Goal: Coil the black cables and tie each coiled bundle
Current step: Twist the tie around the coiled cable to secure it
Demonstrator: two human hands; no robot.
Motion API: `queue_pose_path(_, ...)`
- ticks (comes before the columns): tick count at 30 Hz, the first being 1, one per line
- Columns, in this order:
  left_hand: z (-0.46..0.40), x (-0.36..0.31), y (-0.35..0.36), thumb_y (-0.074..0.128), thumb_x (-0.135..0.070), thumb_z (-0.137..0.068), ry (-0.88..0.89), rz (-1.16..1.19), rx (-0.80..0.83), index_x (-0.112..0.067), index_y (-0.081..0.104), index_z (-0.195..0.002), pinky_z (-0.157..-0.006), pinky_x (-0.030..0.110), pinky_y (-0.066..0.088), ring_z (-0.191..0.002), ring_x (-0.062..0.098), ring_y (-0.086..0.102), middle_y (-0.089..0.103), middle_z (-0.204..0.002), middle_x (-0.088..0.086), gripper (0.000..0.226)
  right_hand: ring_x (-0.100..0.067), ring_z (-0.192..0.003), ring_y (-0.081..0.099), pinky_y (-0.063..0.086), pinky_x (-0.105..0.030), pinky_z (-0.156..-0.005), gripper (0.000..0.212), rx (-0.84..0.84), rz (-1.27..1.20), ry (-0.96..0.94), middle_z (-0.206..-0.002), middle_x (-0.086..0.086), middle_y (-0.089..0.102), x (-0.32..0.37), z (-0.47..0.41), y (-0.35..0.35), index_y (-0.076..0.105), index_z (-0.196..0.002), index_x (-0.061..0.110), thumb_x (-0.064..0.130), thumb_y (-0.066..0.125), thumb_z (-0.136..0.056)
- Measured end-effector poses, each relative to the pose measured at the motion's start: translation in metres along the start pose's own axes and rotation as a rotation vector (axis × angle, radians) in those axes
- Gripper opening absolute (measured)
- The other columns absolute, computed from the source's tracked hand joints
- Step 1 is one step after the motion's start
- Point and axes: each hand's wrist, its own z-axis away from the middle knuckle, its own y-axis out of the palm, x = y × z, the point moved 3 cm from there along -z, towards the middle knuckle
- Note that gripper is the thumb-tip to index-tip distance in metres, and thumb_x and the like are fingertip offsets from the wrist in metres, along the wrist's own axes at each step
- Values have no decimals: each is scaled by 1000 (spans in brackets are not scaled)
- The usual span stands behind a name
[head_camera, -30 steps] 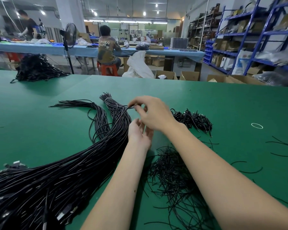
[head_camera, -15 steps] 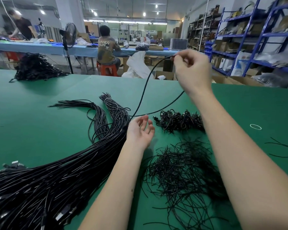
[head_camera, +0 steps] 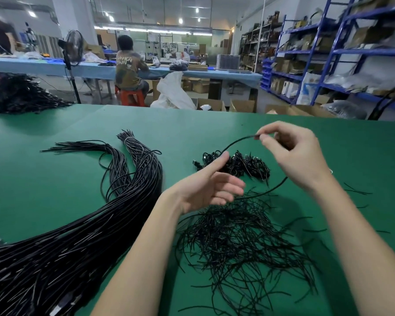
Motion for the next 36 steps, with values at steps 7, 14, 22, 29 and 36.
queue_pose_path(7,-17,-5,-5,30,-43,-108,383,767,-246,-2,61,-127,-98,33,52,-117,24,66,67,-129,16,55,-7,-49,38,31,-13,-51,9,411,31,46,-52,4,54,-28,49,-8,78,-91,42,37,71,-92)
queue_pose_path(14,-13,-9,-9,26,-36,-110,486,930,-330,4,64,-118,-91,35,58,-105,27,72,72,-117,19,56,-4,-49,35,29,-15,-50,14,649,-1,178,-56,7,63,-39,69,4,79,-94,49,53,72,-83)
queue_pose_path(22,-9,-11,-13,29,-36,-110,508,907,-347,4,64,-119,-87,34,60,-107,27,71,71,-119,19,54,-5,-49,34,29,-16,-51,7,811,73,276,-55,11,60,-51,69,12,81,-89,46,45,74,-90)
queue_pose_path(29,-3,-14,-8,36,-39,-107,452,805,-128,1,78,-101,-79,36,61,-103,29,73,74,-109,16,58,-3,-48,42,37,-22,-54,16,674,457,349,-51,14,55,-65,49,17,76,-79,43,51,68,-92)
queue_pose_path(36,2,-14,18,34,-40,-104,219,422,242,0,75,-107,-94,48,56,-107,36,70,75,-105,20,57,-9,-69,58,42,-26,-65,25,448,524,411,-51,22,60,-63,2,20,71,-69,34,48,68,-89)
